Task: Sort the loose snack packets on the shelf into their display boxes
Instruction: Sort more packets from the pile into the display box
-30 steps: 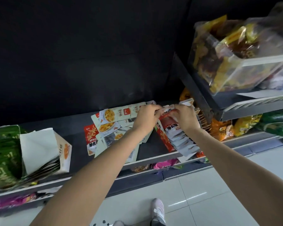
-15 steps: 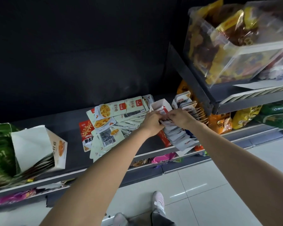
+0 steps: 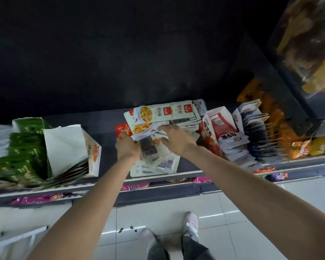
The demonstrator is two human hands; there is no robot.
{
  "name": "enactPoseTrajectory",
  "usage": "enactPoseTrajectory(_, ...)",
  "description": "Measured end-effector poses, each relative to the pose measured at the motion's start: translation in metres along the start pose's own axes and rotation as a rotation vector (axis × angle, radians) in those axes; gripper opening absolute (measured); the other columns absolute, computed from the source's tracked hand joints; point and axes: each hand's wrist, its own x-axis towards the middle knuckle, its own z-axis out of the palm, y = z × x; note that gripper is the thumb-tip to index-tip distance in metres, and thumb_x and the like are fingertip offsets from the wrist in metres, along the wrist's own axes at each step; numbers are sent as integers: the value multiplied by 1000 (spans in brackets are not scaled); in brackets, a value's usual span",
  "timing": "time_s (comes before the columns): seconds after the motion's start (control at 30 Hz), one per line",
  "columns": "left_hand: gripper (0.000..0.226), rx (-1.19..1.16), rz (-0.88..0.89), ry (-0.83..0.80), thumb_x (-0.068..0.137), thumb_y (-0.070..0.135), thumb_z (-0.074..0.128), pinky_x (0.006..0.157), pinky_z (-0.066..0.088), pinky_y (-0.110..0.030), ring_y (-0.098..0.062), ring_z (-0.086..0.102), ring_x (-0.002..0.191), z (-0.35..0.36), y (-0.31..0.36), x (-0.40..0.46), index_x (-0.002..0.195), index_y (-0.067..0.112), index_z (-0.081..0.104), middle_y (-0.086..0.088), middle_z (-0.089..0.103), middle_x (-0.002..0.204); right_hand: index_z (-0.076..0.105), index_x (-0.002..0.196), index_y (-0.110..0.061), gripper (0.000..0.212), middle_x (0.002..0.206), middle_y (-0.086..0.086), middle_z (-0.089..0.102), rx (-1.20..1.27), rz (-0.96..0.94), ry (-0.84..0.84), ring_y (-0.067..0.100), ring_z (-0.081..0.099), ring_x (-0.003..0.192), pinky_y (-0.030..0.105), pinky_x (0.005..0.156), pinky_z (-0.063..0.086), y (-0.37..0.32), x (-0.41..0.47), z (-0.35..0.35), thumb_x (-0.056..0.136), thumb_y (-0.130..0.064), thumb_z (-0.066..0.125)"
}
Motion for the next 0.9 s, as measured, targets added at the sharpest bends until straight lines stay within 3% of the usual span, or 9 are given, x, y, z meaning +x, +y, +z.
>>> enactPoseTrajectory(0.07,53,13,-206,-2,91,10,52,103,36,-45,-40,38,128,-3,-25,14,134,-6,27,-28,35,138,22,147,-21,60,155,6,21,-46,23,-91,28,21,142,45,113,29,-9,16,25,94,-28,50)
enactPoseTrajectory(0.13,51,-8,-282,-71,90,16,56,99,44,-43,-38,47,122,-1,-43,25,131,-8,36,-27,45,134,9,150,-23,72,159,4,-2,-68,54,-204,26,-1,147,47,118,15,-14,28,47,93,-33,52)
enactPoseTrajectory(0.27,42,-131,-296,-122,84,22,64,86,48,-34,-33,59,111,7,-57,34,117,-3,58,-19,62,120,4,151,-17,70,157,6,-18,-23,129,-337,23,-14,146,38,119,2,-14,29,73,97,-31,47)
enactPoseTrajectory(0.33,42,-158,-310,-101,83,22,66,88,47,-34,-33,58,113,7,-57,32,116,-3,58,-20,61,121,4,151,-16,68,157,6,-18,-27,138,-325,22,-14,146,34,118,1,-13,27,75,98,-26,46)
enactPoseTrajectory(0.43,68,-143,-409,-32,78,30,72,95,44,-39,-37,48,121,4,-59,32,128,-3,39,-25,45,133,6,150,-14,67,157,9,-17,-60,146,-327,24,-11,146,34,118,3,-15,28,73,97,-22,47)
enactPoseTrajectory(0.53,44,-167,-379,-92,81,28,68,80,49,-33,-35,60,106,1,-61,38,110,-4,57,-21,61,117,6,151,-14,68,157,8,-17,-96,178,-332,24,-11,146,35,118,4,-21,29,74,97,-19,47)
enactPoseTrajectory(0.63,27,-222,-286,-114,89,17,59,71,46,-31,-34,63,101,0,-55,39,101,-7,62,-22,65,110,9,150,-14,68,157,9,-15,-107,186,-338,25,-8,147,34,118,7,-26,31,72,95,-16,49)
enactPoseTrajectory(0.77,24,-201,-250,-67,92,10,53,75,47,-32,-35,61,106,-4,-50,37,107,-7,59,-23,63,114,20,149,-15,61,159,8,-7,-24,220,-348,26,11,146,33,117,20,-29,31,59,95,-18,50)
enactPoseTrajectory(0.9,31,-328,-358,-94,88,18,61,80,51,-36,-32,63,103,-3,-52,52,110,-4,58,-19,64,113,17,149,-12,59,159,10,-4,-84,191,-375,27,13,146,31,115,18,-29,25,55,97,-14,45)
